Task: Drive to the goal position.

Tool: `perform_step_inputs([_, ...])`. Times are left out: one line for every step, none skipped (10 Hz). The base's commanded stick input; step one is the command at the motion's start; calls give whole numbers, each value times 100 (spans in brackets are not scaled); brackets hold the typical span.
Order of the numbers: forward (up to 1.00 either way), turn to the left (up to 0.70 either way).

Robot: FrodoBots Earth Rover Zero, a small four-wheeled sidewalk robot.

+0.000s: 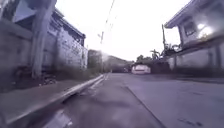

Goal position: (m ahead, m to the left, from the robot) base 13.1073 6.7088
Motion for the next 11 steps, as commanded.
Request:
perform_step_inputs([70,0])
perform_step_inputs([70,0])
perform_step_inputs([70,0])
perform_step_inputs([70,0])
perform_step_inputs([70,0])
perform_step_inputs([70,0])
perform_step_inputs([70,0])
perform_step_inputs([70,0])
perform_step_inputs([70,0])
perform_step_inputs([70,0])
perform_step_inputs([70,-6])
